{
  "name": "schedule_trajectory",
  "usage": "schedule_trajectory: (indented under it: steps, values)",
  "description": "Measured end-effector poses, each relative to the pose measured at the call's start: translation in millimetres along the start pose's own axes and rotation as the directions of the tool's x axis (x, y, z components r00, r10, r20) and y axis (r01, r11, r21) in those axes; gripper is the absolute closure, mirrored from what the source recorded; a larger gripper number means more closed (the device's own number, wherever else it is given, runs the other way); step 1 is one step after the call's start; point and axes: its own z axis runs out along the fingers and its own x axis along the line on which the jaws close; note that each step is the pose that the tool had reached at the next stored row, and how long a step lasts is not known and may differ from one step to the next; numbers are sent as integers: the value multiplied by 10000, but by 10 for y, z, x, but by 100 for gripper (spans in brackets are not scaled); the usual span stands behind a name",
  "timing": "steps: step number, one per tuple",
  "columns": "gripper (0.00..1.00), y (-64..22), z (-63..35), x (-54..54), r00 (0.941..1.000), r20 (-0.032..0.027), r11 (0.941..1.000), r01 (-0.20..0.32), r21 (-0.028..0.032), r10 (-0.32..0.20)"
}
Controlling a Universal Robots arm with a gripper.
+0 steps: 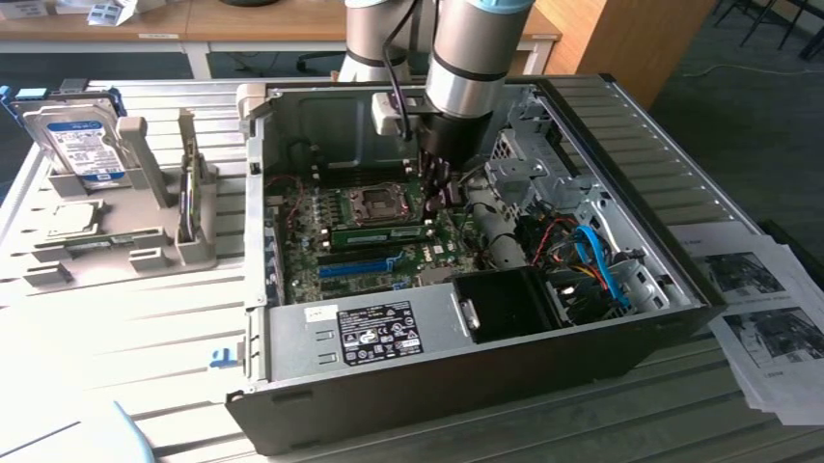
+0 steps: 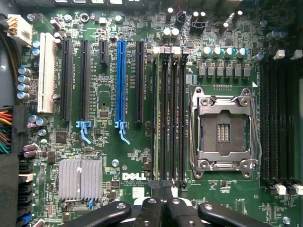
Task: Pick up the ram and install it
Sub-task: 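Press down the ram until it locks into place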
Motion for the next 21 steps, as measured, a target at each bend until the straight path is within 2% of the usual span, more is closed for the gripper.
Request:
schedule_trajectory:
  steps: [21]
  values:
    - [91, 3, -25, 0, 10000, -2, 10000, 1, -1, -1]
